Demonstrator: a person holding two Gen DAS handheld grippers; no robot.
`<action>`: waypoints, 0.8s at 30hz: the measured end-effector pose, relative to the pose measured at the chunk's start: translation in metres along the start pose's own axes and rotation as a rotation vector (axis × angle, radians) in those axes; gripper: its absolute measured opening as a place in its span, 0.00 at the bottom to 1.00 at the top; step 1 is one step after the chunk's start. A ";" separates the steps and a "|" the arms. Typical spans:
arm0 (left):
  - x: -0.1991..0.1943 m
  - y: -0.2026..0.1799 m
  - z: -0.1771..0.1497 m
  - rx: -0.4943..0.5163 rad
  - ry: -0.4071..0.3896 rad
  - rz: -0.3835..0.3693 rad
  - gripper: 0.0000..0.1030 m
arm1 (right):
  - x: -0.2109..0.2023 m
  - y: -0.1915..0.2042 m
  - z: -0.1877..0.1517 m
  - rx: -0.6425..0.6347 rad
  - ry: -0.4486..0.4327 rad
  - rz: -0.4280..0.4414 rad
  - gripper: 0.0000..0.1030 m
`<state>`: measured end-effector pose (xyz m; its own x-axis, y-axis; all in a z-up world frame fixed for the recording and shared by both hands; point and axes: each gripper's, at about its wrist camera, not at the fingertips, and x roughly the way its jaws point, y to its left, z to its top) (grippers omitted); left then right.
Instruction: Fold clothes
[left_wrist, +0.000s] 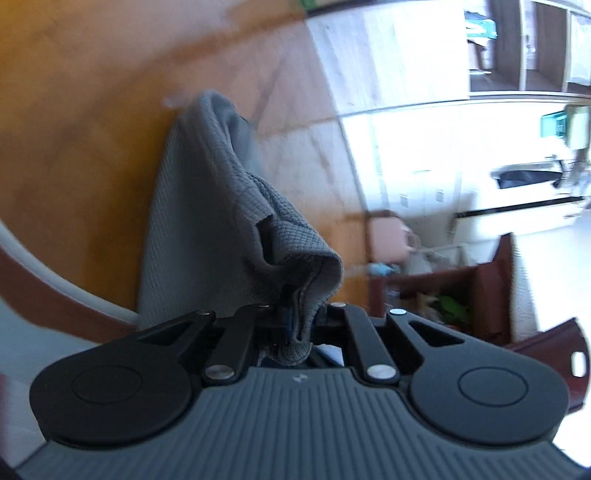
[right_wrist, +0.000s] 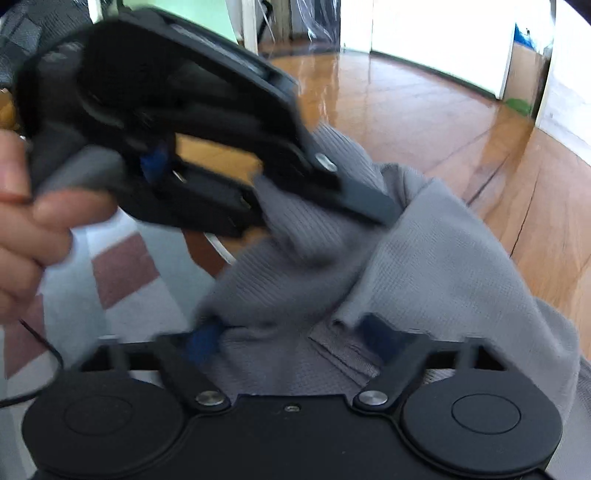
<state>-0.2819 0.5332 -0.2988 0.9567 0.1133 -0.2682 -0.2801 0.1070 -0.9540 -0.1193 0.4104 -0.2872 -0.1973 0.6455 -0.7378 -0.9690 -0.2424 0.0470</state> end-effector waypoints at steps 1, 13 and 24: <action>0.004 -0.007 -0.002 0.011 0.022 -0.036 0.06 | -0.006 -0.001 0.000 0.018 -0.014 -0.003 0.52; 0.173 -0.163 -0.154 0.360 0.507 -0.081 0.10 | -0.213 -0.022 -0.099 0.431 -0.408 -0.326 0.32; 0.192 -0.172 -0.210 0.787 0.504 0.325 0.57 | -0.277 -0.065 -0.282 0.937 -0.103 -0.422 0.69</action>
<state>-0.0329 0.3293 -0.2143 0.6946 -0.1611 -0.7011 -0.3327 0.7921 -0.5117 0.0406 0.0436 -0.2759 0.2168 0.6170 -0.7566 -0.6805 0.6511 0.3360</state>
